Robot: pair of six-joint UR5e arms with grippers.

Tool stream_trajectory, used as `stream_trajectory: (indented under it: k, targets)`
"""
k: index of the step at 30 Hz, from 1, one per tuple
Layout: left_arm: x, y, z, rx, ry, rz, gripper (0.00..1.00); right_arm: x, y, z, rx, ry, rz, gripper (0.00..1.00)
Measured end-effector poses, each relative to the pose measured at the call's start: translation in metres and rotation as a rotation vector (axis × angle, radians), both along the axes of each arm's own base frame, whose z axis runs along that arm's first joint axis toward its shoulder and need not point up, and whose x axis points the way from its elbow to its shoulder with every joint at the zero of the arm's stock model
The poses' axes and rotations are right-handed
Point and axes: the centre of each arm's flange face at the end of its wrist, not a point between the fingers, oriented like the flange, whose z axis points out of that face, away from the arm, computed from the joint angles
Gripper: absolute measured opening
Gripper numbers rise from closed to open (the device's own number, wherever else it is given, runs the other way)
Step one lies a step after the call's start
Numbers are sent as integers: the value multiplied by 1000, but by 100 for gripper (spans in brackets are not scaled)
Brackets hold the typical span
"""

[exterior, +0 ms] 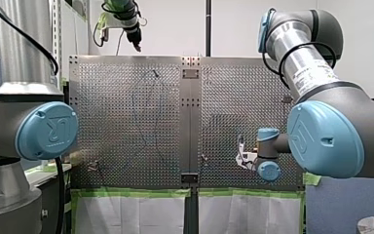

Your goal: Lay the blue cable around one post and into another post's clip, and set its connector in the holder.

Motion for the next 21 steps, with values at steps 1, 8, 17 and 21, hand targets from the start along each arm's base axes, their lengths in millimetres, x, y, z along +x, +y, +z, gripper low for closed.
stream_trajectory:
  k: [1,8,17,21]
  targets:
    - [0,0,0,0,0,0,100,0,0,0,1,0,0,0]
    - [0,0,0,0,0,3,100,0,0,0,1,0,0,0]
    - [-1,0,0,3,-1,10,100,-1,0,0,1,0,-1,0]
    - [-1,0,0,3,-1,12,100,-1,0,0,2,0,-1,0]
